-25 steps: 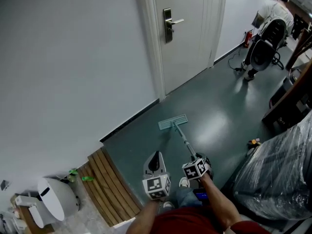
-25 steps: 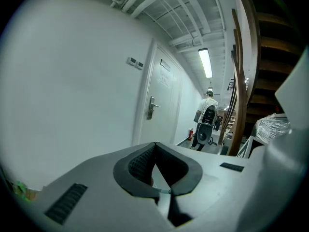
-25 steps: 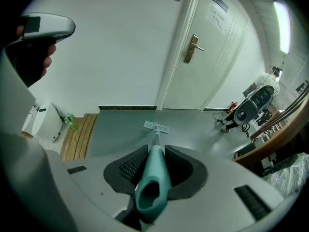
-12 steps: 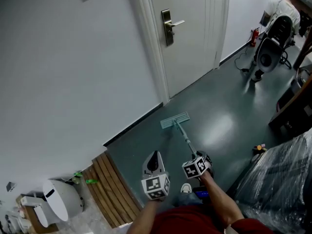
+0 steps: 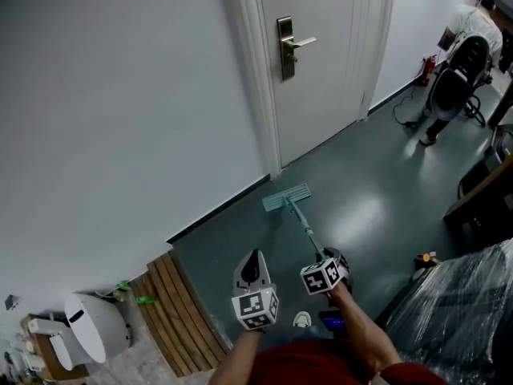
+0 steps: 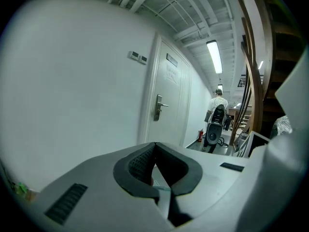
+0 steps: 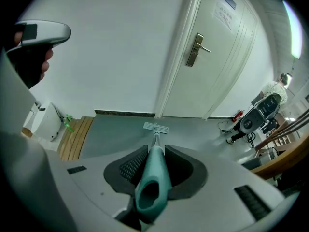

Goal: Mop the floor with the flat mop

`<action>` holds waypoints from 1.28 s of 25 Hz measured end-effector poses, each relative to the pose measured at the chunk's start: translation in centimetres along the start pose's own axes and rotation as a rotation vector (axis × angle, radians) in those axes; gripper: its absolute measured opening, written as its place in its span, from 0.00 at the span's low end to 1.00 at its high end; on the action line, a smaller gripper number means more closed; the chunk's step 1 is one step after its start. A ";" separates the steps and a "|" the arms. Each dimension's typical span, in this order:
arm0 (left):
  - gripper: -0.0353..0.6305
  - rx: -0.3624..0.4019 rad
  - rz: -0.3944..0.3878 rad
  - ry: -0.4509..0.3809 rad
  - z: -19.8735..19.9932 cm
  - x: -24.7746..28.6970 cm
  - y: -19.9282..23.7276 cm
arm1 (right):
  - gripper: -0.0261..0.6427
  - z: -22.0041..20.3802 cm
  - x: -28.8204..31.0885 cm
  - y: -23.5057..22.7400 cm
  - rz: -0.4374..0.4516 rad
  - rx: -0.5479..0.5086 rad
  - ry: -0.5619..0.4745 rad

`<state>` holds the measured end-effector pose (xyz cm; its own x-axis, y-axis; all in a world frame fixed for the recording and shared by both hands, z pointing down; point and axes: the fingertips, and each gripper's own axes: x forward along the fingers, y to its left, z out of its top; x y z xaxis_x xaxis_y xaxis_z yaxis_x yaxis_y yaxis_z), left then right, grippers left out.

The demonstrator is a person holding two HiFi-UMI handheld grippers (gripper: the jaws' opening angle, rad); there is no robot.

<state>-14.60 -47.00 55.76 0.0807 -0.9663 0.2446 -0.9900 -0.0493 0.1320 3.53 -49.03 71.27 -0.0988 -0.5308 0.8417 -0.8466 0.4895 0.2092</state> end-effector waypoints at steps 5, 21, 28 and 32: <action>0.07 -0.005 -0.028 0.008 0.5 4.6 1.1 | 0.21 3.3 1.4 -0.8 0.008 0.007 0.002; 0.07 -0.033 -0.055 0.036 1.5 13.7 5.8 | 0.21 11.1 5.0 -1.8 -0.003 0.007 0.002; 0.07 -0.022 -0.124 0.025 4.7 18.3 8.0 | 0.21 15.4 4.8 -1.6 -0.004 0.009 0.020; 0.07 -0.017 -0.160 0.027 5.6 20.6 8.6 | 0.21 17.9 4.9 -2.0 -0.002 0.013 0.027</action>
<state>-22.13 -68.71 56.55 0.2405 -0.9392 0.2449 -0.9622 -0.1976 0.1873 -4.62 -65.01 66.07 -0.0828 -0.5127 0.8546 -0.8537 0.4790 0.2046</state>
